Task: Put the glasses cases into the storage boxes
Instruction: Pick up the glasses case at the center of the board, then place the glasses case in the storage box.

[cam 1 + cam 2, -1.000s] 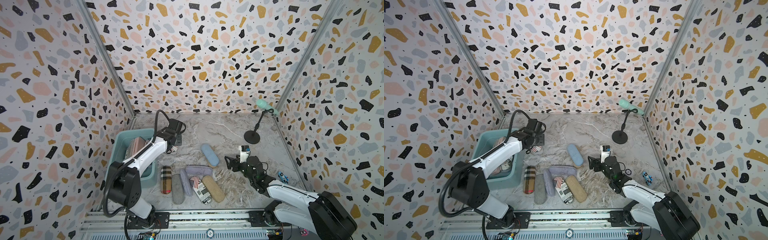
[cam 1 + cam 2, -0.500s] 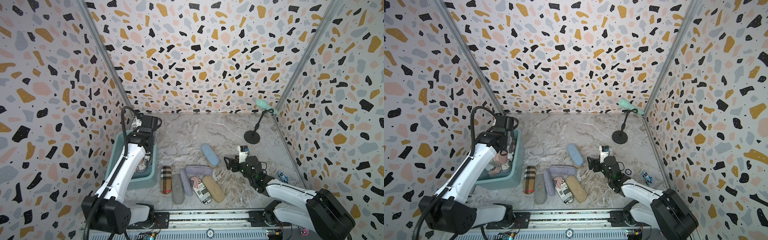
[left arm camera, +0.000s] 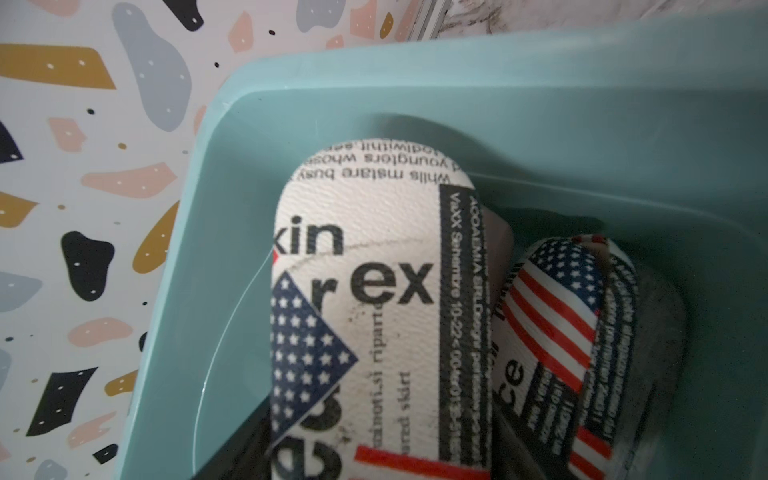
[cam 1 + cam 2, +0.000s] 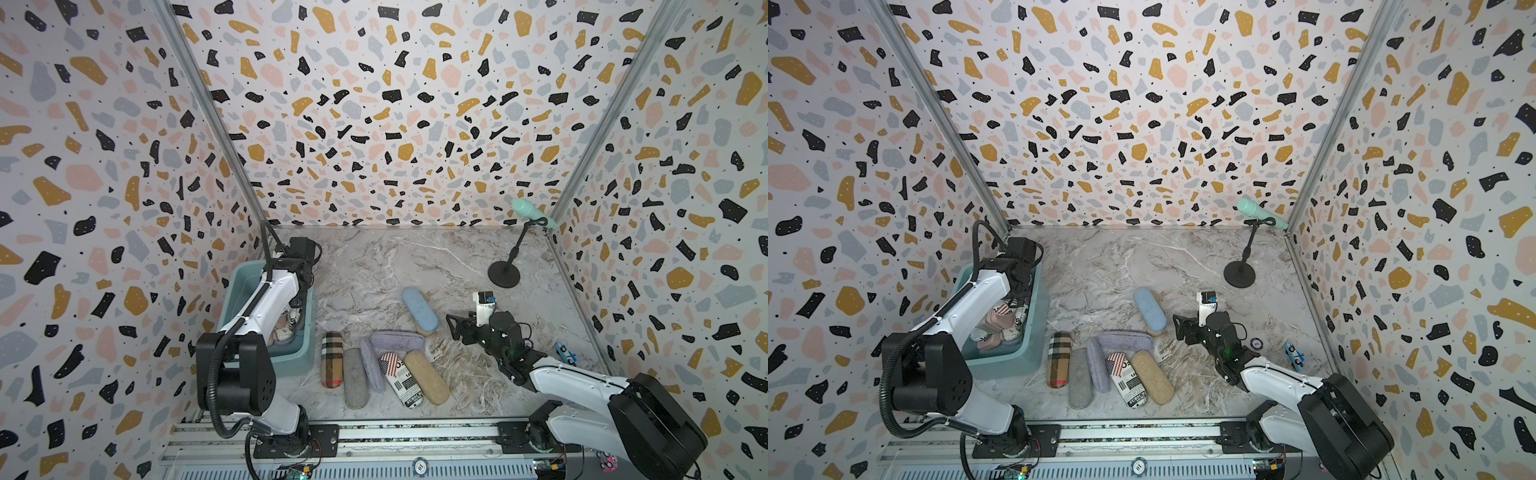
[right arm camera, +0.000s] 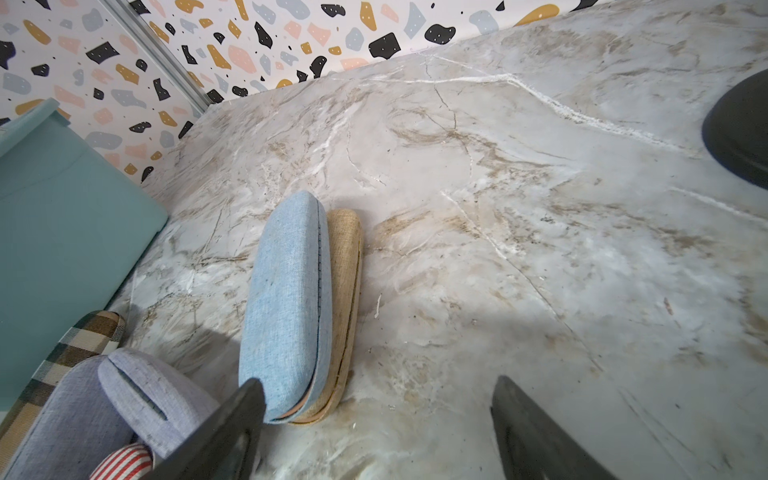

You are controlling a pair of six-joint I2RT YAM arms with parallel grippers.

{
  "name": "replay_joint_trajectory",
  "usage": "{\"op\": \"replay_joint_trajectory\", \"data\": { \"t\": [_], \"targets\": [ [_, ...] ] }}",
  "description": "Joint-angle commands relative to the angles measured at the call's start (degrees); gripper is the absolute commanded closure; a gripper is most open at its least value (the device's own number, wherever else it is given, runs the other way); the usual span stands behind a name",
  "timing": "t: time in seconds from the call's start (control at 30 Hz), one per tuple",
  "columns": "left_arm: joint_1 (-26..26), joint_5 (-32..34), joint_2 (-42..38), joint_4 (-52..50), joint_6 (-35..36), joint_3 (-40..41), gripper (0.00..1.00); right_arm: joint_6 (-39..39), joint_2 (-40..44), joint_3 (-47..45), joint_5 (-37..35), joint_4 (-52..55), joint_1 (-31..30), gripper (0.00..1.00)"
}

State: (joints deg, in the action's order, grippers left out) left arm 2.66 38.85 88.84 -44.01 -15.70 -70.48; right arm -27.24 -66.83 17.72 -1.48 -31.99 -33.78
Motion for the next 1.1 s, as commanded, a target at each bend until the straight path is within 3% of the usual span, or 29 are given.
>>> {"op": "replay_joint_trajectory", "data": {
  "t": [0.0, 0.1, 0.23, 0.57, 0.73, 0.87, 1.07],
  "targets": [
    [0.16, 0.39, -1.77, -0.74, -0.03, -0.72, 0.15, -0.27, 0.12, 2.06, 0.48, -0.62, -0.29, 0.12],
    [0.33, -1.77, -5.14, -0.11, 0.03, -1.37, 0.10, -0.27, -0.28, 2.15, 0.44, -0.75, -0.39, 0.12],
    [0.42, -5.53, -8.95, 0.08, -0.01, -2.67, 0.10, -0.35, -0.84, 2.49, 0.61, -0.64, -0.40, 0.12],
    [0.35, -13.12, -16.25, 6.80, -2.29, 3.23, 0.22, -0.20, -0.23, 2.45, 0.20, -0.18, -0.42, 0.13],
    [0.33, -17.81, -15.70, 9.22, -3.02, 7.17, 0.22, -0.18, 0.25, 2.41, 0.11, 0.07, -0.48, 0.14],
    [0.63, -23.58, -15.28, 9.56, -5.38, 8.49, 0.28, -0.13, 0.21, 2.50, -0.11, 0.41, -0.54, 0.15],
    [8.43, -20.57, -18.00, 9.09, -8.01, 9.47, 0.29, -0.17, 0.72, 2.50, 0.00, 0.52, -0.54, 0.15]
  ]
}}
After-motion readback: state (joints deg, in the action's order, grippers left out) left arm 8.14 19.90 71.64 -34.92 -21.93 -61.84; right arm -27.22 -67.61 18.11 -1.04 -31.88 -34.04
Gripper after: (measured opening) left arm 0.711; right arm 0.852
